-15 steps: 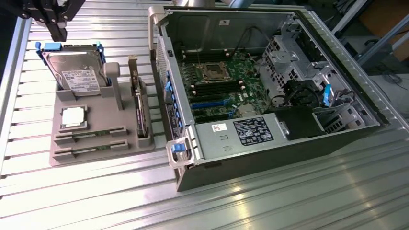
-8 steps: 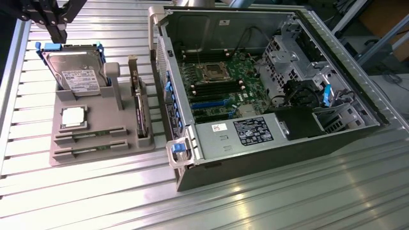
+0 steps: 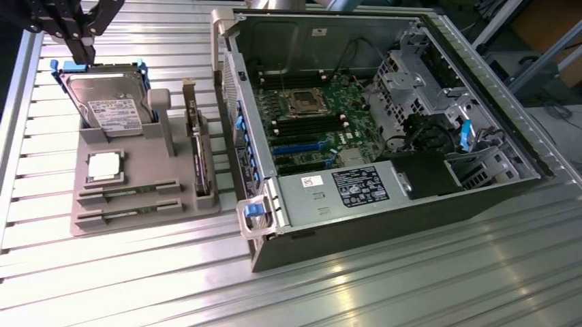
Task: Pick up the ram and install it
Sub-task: 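Reach for the ram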
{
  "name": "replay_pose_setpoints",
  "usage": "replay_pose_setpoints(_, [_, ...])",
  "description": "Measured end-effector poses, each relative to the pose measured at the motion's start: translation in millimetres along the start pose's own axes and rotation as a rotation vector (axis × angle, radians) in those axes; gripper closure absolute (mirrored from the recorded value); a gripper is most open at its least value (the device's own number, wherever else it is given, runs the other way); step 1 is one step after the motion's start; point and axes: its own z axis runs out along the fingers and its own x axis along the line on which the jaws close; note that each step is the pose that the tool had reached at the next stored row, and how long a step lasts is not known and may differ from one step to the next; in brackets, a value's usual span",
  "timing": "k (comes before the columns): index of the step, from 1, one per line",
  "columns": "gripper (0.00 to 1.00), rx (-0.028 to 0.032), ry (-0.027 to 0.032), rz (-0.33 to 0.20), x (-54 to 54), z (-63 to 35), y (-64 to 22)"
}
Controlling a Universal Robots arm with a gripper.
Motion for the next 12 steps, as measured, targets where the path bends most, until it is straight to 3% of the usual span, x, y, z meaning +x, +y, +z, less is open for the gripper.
replay_pose_setpoints(7, [0.89, 0.003, -0.0001, 0.0, -1.0, 0.8, -12.0])
replay_pose_setpoints(12, [0.89, 0.0047, -0.0003, 0.0, -4.3, 2.3, -14.5])
